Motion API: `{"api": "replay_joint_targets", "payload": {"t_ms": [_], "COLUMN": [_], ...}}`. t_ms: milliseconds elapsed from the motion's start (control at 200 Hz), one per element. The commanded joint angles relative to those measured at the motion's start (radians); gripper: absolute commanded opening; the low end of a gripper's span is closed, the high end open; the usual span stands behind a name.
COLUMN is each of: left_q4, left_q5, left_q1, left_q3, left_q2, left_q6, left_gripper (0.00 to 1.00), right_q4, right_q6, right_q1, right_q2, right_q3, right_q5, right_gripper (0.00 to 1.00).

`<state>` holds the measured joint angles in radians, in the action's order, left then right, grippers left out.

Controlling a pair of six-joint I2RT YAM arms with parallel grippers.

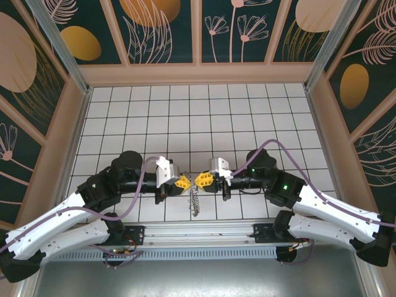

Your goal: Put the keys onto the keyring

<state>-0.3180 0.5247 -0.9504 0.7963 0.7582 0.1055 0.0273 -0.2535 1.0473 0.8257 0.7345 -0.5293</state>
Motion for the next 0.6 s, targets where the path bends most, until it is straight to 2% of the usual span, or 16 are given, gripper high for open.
{"api": "replay_joint_targets", "payload": {"t_ms": [0, 596], "left_q4": [0.048, 0.053], "left_q5": [0.029, 0.036], "left_q1": [-0.006, -0.007], "left_q3": [-0.003, -0.005], "left_q2": [-0.013, -0.014], "left_q6": [0.017, 0.015], "left_gripper": [0.0, 0.0], "right_q4": [0.006, 0.023], "right_q6": [-0.006, -0.011], "right_q1": [0.012, 0.016], "right_q2": [-0.01, -0.028], "right_q3": [0.042, 0.045], "right_q5": [-0.018, -0.003], "right_gripper": [0.0, 0.0]}}
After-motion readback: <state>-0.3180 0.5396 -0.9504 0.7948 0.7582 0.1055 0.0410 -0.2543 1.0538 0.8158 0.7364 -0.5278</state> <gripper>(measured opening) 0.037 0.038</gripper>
